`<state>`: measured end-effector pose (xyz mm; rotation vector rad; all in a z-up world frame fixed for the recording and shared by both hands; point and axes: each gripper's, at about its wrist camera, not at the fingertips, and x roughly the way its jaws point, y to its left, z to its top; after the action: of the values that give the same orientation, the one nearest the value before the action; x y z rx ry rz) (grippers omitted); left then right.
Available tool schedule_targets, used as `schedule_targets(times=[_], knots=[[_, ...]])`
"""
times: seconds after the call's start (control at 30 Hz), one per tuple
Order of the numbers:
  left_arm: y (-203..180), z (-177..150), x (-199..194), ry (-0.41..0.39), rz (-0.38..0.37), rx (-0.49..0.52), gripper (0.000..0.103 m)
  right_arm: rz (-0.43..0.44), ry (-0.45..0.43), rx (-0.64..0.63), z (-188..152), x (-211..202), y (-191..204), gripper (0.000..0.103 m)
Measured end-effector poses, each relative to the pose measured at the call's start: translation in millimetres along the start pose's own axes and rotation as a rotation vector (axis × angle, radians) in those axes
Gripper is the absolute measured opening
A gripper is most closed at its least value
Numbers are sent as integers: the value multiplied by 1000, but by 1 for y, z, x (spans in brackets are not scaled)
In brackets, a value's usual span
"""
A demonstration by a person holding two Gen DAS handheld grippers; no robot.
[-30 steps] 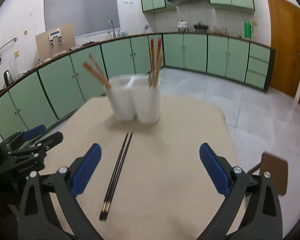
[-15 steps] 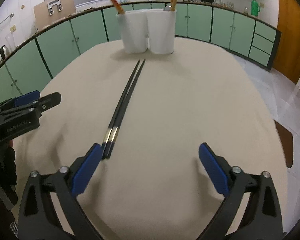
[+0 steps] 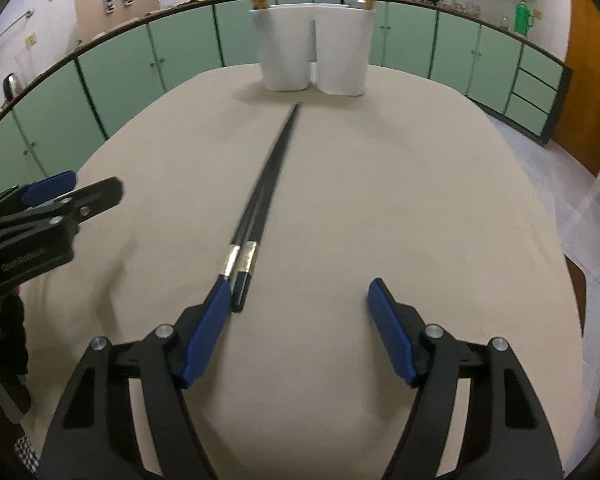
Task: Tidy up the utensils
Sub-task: 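Open both tools and withdraw them toward the black chopsticks, then grasp a black chopstick with the right tool while the left tool grasps the other black one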
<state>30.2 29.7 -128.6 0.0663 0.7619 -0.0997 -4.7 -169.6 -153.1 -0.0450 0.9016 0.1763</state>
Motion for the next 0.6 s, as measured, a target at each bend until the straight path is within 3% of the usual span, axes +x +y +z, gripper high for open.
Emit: schedule_targets(times=[0.33, 0.6], knots=[[3, -3, -1, 12, 10, -15, 81, 53, 0, -12, -5, -4, 6, 50], [0, -3, 0, 19, 8, -23, 81, 34, -7, -5, -2, -2, 7, 23]])
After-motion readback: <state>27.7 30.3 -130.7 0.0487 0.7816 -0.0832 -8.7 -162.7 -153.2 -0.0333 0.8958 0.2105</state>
